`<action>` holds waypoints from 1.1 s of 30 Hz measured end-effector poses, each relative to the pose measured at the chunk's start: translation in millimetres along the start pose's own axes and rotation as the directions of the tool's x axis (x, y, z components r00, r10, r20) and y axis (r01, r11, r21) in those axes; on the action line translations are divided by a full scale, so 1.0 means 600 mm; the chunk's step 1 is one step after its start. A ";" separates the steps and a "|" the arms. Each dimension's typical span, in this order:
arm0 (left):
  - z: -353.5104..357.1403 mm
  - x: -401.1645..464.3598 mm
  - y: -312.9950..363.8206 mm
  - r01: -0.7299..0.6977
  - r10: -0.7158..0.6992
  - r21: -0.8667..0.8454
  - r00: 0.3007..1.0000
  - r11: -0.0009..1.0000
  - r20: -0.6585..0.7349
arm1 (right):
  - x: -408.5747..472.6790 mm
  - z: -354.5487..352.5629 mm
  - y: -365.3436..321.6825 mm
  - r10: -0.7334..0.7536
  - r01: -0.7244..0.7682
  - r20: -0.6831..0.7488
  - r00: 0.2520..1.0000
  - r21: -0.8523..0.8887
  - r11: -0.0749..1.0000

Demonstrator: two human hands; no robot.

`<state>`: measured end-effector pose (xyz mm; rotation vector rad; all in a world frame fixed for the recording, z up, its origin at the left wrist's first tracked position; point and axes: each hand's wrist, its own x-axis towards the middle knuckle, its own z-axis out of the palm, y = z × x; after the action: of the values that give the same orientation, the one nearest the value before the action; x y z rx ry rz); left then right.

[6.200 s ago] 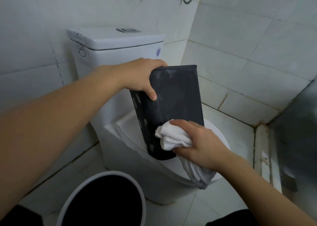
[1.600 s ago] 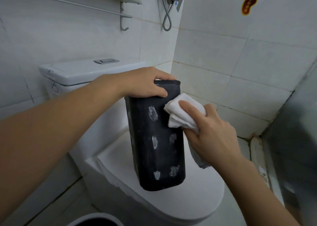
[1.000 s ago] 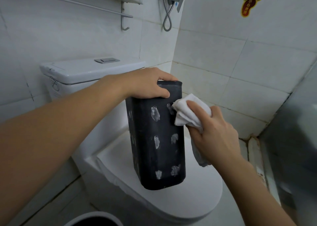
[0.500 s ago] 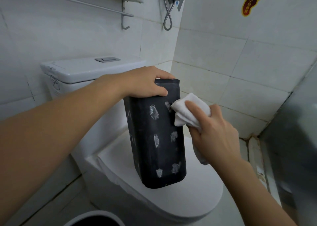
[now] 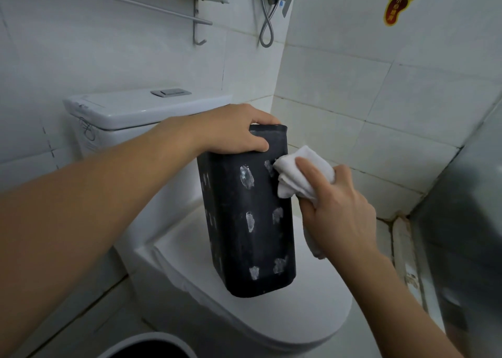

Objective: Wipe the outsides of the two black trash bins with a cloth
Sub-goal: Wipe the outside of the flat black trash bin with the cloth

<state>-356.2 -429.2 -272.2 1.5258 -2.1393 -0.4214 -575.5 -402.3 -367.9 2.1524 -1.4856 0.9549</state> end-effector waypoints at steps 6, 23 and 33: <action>0.003 0.002 0.012 -0.029 0.029 0.059 1.000 0.998 0.007 | -0.007 -0.010 -0.033 -0.076 0.077 -0.046 0.996 0.035 0.996; 0.002 -0.004 0.010 -0.060 0.060 0.007 0.998 0.998 0.023 | -0.002 -0.006 -0.031 0.014 -0.013 -0.011 1.000 0.089 0.996; 0.009 0.000 0.014 0.015 -0.014 0.057 1.000 0.998 -0.019 | 0.017 -0.006 -0.004 0.183 -0.200 0.167 0.969 0.096 0.975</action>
<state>-365.8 -426.6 -272.5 1.5714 -2.1437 -0.3525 -572.0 -406.0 -358.2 2.2389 -1.7826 0.9725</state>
